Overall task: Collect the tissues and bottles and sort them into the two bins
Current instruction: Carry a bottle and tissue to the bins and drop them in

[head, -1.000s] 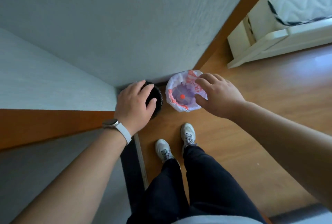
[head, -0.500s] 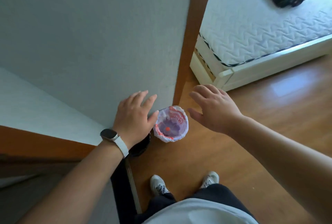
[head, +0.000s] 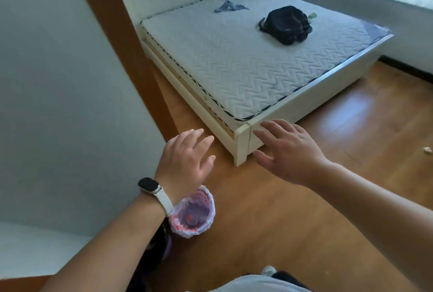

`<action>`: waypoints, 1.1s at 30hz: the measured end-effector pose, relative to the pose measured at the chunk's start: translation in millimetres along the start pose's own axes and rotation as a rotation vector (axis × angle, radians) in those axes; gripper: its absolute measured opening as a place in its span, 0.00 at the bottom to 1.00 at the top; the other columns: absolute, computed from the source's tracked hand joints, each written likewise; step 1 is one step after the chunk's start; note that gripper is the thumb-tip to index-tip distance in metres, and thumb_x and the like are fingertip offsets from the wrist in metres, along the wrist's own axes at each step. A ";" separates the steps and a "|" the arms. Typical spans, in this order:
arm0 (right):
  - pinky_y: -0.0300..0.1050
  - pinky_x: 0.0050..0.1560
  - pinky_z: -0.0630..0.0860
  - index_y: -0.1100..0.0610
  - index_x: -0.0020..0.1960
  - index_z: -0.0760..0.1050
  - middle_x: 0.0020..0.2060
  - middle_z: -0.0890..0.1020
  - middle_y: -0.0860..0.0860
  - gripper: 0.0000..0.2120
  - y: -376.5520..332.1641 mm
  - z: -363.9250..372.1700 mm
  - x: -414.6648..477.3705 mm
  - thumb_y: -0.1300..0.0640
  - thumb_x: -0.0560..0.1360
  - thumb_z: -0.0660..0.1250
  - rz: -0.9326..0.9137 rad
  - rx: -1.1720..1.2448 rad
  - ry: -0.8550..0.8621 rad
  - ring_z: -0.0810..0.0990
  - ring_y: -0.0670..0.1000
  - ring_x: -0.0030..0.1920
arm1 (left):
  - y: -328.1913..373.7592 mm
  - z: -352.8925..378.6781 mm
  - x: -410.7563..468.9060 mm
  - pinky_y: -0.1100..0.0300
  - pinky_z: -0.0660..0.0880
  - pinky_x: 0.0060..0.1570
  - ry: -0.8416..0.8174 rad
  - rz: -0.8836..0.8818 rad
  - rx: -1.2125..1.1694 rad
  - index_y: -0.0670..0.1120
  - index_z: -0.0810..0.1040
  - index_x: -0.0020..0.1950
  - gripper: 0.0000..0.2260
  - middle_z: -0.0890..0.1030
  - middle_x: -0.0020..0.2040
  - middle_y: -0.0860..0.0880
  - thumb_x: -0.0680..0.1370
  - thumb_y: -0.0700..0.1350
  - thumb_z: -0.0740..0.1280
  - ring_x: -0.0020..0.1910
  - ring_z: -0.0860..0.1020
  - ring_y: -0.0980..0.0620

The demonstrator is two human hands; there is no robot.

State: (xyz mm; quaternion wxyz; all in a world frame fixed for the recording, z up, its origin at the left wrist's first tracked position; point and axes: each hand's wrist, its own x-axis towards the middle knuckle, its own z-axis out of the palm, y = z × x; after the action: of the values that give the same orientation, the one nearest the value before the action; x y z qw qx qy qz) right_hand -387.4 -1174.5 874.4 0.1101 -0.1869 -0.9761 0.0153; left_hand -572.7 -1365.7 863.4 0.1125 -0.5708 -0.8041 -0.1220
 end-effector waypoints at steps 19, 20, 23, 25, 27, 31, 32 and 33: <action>0.50 0.61 0.68 0.52 0.64 0.74 0.63 0.76 0.51 0.25 206.3 -45.5 -101.2 0.39 0.74 0.58 0.476 -0.115 0.091 0.72 0.55 0.65 | 187.6 75.0 204.9 0.43 0.71 0.61 -0.050 0.445 -0.094 0.49 0.77 0.64 0.21 0.76 0.65 0.46 0.76 0.57 0.60 0.64 0.73 0.43; 0.50 0.62 0.68 0.52 0.64 0.74 0.63 0.76 0.51 0.24 213.8 -44.8 -101.2 0.39 0.74 0.58 0.500 -0.119 0.094 0.72 0.55 0.65 | 191.7 82.6 216.4 0.43 0.70 0.61 -0.052 0.467 -0.106 0.49 0.77 0.65 0.21 0.76 0.65 0.46 0.76 0.57 0.59 0.64 0.73 0.43; 0.53 0.61 0.69 0.53 0.63 0.76 0.62 0.77 0.52 0.24 239.4 -42.6 -95.1 0.40 0.74 0.59 0.570 -0.143 0.103 0.73 0.56 0.64 | 202.4 109.3 254.7 0.46 0.66 0.63 -0.066 0.528 -0.144 0.50 0.77 0.65 0.21 0.76 0.66 0.47 0.76 0.57 0.59 0.66 0.72 0.44; 0.54 0.59 0.71 0.54 0.62 0.76 0.62 0.77 0.53 0.24 258.5 -41.2 -86.0 0.41 0.73 0.59 0.616 -0.171 0.095 0.74 0.56 0.64 | 209.2 125.5 284.4 0.47 0.66 0.63 -0.087 0.576 -0.173 0.51 0.77 0.65 0.21 0.76 0.66 0.48 0.77 0.57 0.58 0.67 0.71 0.45; 0.55 0.58 0.72 0.54 0.62 0.76 0.61 0.77 0.53 0.24 276.5 -39.1 -72.0 0.41 0.73 0.58 0.678 -0.181 0.076 0.74 0.56 0.63 | 214.6 138.1 317.5 0.46 0.67 0.63 -0.097 0.615 -0.209 0.50 0.77 0.65 0.21 0.76 0.66 0.48 0.77 0.57 0.58 0.67 0.71 0.46; 0.55 0.59 0.73 0.54 0.63 0.76 0.62 0.77 0.53 0.25 306.1 -31.5 -32.0 0.40 0.74 0.57 0.761 -0.193 0.029 0.74 0.56 0.64 | 217.1 152.6 385.1 0.45 0.68 0.63 -0.110 0.687 -0.258 0.50 0.76 0.65 0.21 0.76 0.67 0.47 0.76 0.57 0.58 0.68 0.71 0.45; 0.54 0.59 0.73 0.54 0.63 0.76 0.62 0.77 0.53 0.25 314.0 -30.5 -21.4 0.40 0.74 0.57 0.772 -0.204 0.023 0.74 0.56 0.64 | 216.8 156.6 401.7 0.45 0.68 0.64 -0.108 0.700 -0.273 0.50 0.76 0.65 0.21 0.76 0.67 0.47 0.76 0.57 0.58 0.68 0.71 0.45; 0.54 0.59 0.73 0.54 0.63 0.76 0.63 0.77 0.53 0.25 321.8 -30.4 -11.7 0.40 0.74 0.56 0.789 -0.215 0.026 0.74 0.56 0.64 | 216.5 161.2 417.9 0.46 0.68 0.64 -0.102 0.711 -0.291 0.50 0.76 0.65 0.21 0.76 0.67 0.47 0.76 0.57 0.59 0.68 0.71 0.45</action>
State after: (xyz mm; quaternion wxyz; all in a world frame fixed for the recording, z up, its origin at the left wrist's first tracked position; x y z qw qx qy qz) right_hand -253.8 -880.0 878.7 0.0879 -0.5576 -0.8240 -0.0481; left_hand -509.7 -872.2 859.5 0.0254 -0.8294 -0.5349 -0.1594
